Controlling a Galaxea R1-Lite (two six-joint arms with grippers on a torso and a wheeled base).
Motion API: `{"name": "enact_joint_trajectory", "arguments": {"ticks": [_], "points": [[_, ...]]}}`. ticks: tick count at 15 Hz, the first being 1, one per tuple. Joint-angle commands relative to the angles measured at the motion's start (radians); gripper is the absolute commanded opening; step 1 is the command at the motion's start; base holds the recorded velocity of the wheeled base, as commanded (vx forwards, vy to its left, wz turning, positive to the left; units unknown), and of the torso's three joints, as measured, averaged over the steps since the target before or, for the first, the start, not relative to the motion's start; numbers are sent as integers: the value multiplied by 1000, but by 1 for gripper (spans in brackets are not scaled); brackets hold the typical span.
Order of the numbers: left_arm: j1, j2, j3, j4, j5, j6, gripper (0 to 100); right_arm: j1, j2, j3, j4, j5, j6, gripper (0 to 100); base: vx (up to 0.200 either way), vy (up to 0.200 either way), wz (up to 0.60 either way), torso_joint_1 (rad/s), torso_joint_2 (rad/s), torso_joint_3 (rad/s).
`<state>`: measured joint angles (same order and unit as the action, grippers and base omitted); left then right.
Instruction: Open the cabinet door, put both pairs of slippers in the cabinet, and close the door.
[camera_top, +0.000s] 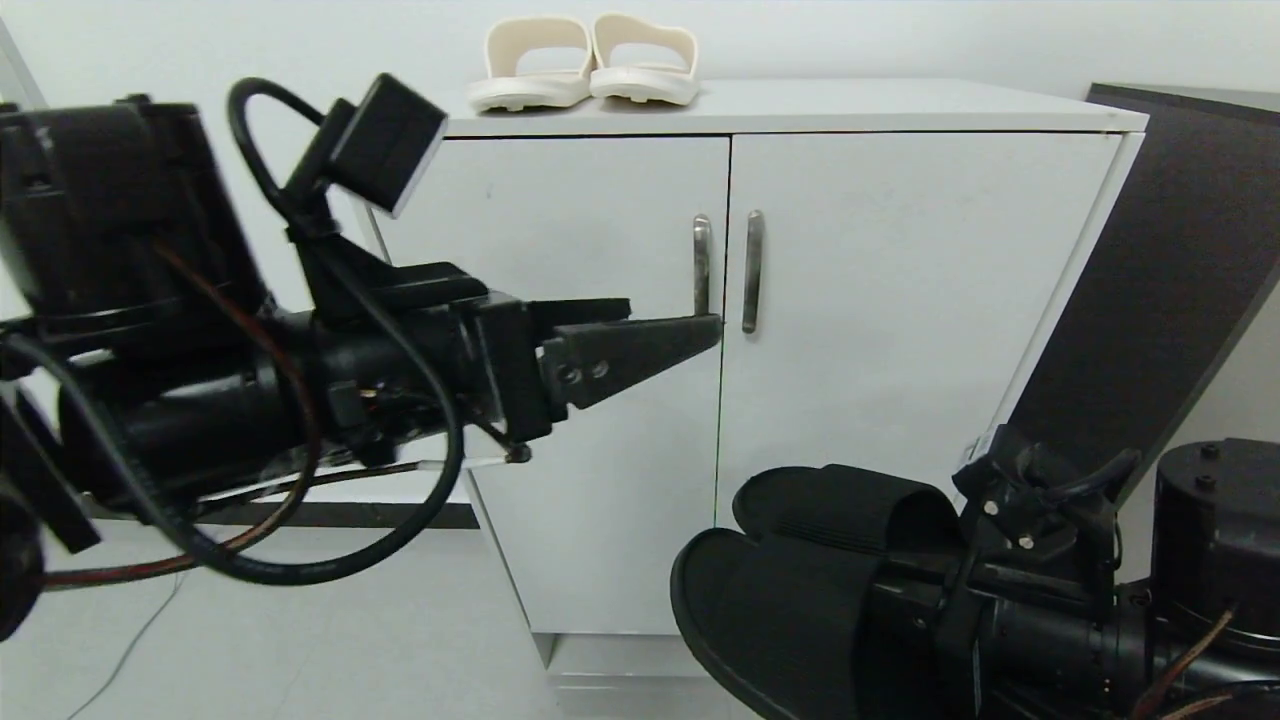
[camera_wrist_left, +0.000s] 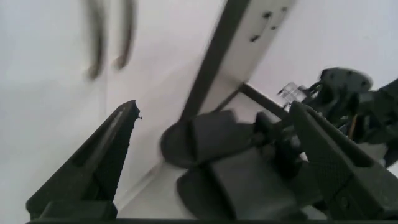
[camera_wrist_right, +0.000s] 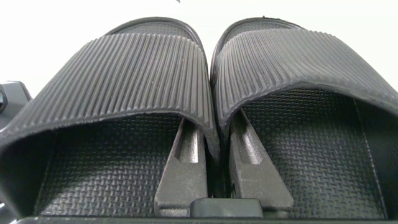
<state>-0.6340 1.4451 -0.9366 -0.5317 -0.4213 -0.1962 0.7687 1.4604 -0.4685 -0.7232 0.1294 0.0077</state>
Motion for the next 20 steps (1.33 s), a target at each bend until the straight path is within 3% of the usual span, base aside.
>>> {"name": "enact_joint_trajectory", "arguments": {"ticks": [1, 4, 5, 6, 8, 16, 20], "points": [[-46, 126, -100, 16, -2, -2, 100, 0, 1, 2, -1, 1, 0, 0, 0, 0, 0, 0, 0, 0], [-52, 239, -214, 19, -45, -17, 100, -2, 6, 4, -1, 1, 2, 0, 0, 0, 0, 0, 0, 0], [-50, 264, -261, 19, -82, -68, 100, -2, 9, 4, -1, 3, 2, 0, 0, 0, 0, 0, 0, 0], [-47, 279, -295, 19, -90, -89, 100, -2, 11, 2, -1, 3, 2, 0, 0, 0, 0, 0, 0, 0], [-47, 301, -321, 21, -86, -91, 100, -2, 17, 4, -1, 4, 2, 0, 0, 0, 0, 0, 0, 0], [-1, 360, -380, 22, 61, -88, 100, -2, 29, 7, -1, 4, 2, 0, 0, 0, 0, 0, 0, 0], [-1, 414, -435, 24, 85, -89, 100, -2, 26, 8, -1, 3, 2, 0, 0, 0, 0, 0, 0, 0]]}}
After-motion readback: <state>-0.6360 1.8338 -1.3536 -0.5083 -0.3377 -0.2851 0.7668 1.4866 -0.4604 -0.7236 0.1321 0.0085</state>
